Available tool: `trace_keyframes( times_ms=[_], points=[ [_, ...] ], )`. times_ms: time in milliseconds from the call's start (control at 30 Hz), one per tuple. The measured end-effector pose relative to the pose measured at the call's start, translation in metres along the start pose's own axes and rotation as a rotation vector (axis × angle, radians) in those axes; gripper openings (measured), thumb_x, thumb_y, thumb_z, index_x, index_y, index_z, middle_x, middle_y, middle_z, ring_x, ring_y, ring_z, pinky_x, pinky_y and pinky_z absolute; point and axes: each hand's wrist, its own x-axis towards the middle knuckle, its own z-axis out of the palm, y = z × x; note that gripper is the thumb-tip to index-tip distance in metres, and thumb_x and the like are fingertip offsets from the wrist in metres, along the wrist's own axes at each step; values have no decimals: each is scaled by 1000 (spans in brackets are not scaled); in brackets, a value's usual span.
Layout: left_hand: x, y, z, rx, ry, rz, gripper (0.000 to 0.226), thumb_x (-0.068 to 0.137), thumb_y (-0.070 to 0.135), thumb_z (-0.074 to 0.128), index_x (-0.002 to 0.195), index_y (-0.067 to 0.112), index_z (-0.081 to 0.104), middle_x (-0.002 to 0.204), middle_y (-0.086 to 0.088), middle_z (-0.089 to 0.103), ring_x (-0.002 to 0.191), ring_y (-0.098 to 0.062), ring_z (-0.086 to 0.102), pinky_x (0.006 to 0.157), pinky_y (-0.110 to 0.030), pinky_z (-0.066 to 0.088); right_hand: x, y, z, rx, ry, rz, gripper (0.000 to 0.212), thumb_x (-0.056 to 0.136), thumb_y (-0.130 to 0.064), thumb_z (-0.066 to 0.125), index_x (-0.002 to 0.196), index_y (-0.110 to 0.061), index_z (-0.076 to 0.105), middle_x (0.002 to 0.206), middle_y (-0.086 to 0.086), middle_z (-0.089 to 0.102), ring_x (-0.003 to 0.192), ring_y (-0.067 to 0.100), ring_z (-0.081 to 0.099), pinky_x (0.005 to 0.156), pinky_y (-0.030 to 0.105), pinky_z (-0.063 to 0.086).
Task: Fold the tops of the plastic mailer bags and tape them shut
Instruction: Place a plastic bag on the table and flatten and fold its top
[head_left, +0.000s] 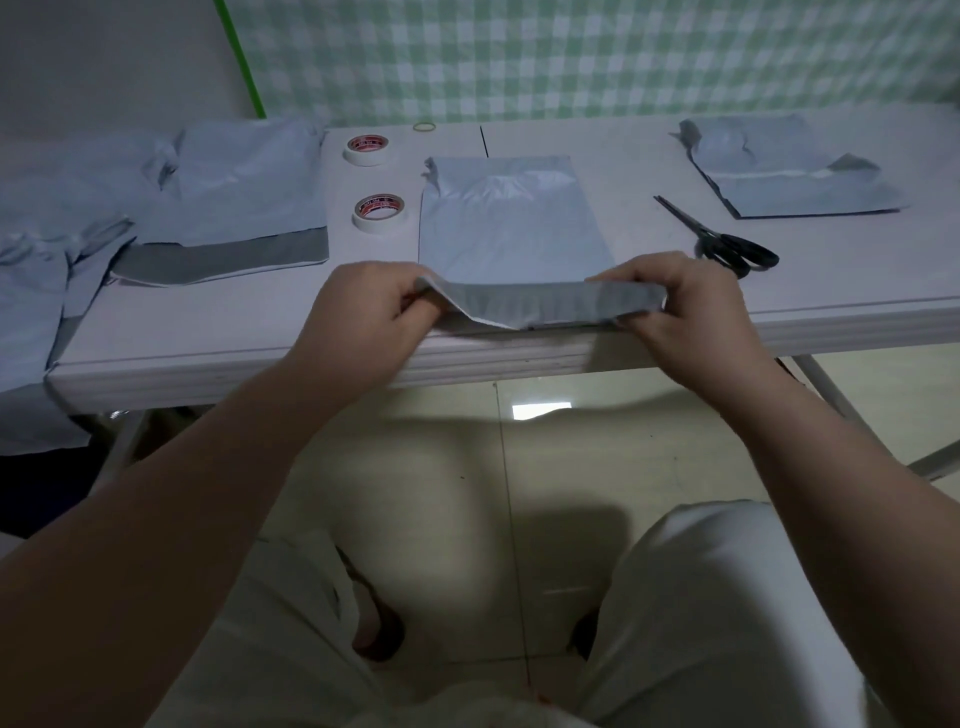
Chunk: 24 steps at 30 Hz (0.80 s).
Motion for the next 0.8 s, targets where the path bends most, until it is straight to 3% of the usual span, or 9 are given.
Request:
trace_keyframes(
  times_ms=[67,167,267,333,433,533,633,800],
  points=[
    [5,7,3,-64,77,-39,15,86,15,59,87,17,73,77,3,69,77,-14,63,70,-28,44,5,-8,5,149,85,90,15,81,-9,65,80,-23,71,77,-5,68,75,10,61,70,27,49],
    [11,9,13,-72,161,-106,12,86,14,60,84,14,71,67,1,62,63,-12,53,60,-20,39,13,-11,12,153,191,194,21,84,-24,63,65,-15,60,65,6,62,62,19,54,61,33,45],
    [17,8,22,-17,237,-170,34,92,26,55,72,-2,57,59,-13,50,59,-25,45,53,-30,26,19,-12,16,79,219,274,32,86,-29,59,57,-20,48,49,-9,45,51,8,41,53,28,32],
    [19,10,25,-5,284,-167,38,93,27,53,70,-3,51,61,-17,47,60,-27,42,55,-33,19,22,-12,19,-10,232,296,33,88,-31,55,59,-19,47,51,-8,44,54,10,41,54,30,31],
    [21,13,29,17,321,-199,25,92,21,54,74,6,46,55,0,37,55,-19,35,55,-29,15,23,-14,28,-151,265,290,33,90,-34,52,72,-7,55,63,3,54,67,25,50,59,35,36],
    [23,13,32,50,339,-234,20,92,22,53,78,12,43,55,8,32,59,-22,36,56,-27,16,23,-14,34,-227,310,308,37,90,-33,51,61,-12,39,54,0,41,63,27,44,56,33,25],
    [23,12,35,145,318,-258,20,93,22,51,78,11,44,56,5,33,66,-30,43,61,-30,23,22,-14,36,-314,324,286,41,91,-33,50,58,-17,33,52,-4,38,61,25,43,59,30,24],
    [23,11,36,303,250,-281,16,91,17,48,78,11,43,61,-2,39,66,-31,39,67,-32,23,25,-11,36,-388,304,275,33,91,-33,51,65,-13,47,55,-3,41,63,27,47,64,30,27]
  ],
)
